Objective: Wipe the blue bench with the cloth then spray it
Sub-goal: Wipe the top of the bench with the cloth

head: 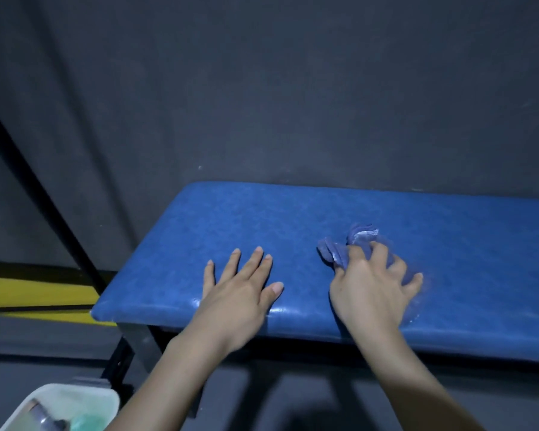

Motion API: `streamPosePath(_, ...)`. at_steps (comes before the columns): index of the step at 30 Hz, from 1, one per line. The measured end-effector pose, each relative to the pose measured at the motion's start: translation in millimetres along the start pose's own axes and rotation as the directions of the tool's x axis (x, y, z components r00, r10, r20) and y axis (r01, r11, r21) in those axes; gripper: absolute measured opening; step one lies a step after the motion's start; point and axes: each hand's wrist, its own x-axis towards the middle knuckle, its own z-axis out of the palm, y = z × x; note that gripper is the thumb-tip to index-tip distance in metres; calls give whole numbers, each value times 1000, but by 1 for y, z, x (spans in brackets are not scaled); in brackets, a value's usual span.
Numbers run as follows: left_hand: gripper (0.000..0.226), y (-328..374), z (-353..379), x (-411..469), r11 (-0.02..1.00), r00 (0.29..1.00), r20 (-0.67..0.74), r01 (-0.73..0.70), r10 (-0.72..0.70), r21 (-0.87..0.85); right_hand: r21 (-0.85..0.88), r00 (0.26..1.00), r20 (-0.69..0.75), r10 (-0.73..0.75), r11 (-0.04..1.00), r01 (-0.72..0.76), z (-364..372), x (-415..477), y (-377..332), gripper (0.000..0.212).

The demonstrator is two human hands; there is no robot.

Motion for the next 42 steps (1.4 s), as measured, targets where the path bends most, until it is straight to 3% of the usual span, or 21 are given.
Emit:
streamPosePath(6,57,1,-2,1,999,1000,6,-15,15,-32,19,995,2,-101,995,101,10,-24,-26,34)
streamPosePath(10,51,-6,-6,2,987,998,-10,-58,57,-152,68,990,-3,-142,987,142,13,-33,-43,34)
streamPosePath(14,45,-24,-15,2,947,984,-153,-131,89,-293,150,972,66,-224,966,212,16,-39,-79,37)
streamPosePath(16,45,-37,-16,-2,969,978,-208,-84,35,-233,172,956,112,-272,953,251,21,-39,-101,34)
streamPosePath(21,43,-62,-12,-14,990,976,-184,105,-121,-96,192,922,225,-314,942,274,34,-5,-150,32)
streamPosePath(26,59,-75,-12,-15,974,957,-197,193,-214,-121,146,856,348,-382,924,353,47,55,-186,34)
streamPosePath(30,87,-86,-19,-14,966,950,-189,226,-247,-127,167,797,356,-488,872,460,61,83,-206,26)
streamPosePath(37,102,-86,-18,-9,969,951,-195,221,-239,-106,248,685,337,-646,763,597,76,100,-258,23)
streamPosePath(40,68,-88,-16,-9,974,954,-214,186,-211,-132,242,589,328,-738,669,703,77,92,-271,23)
streamPosePath(42,56,-91,-11,-10,976,950,-252,146,-183,-160,250,530,315,-787,608,754,78,83,-272,25)
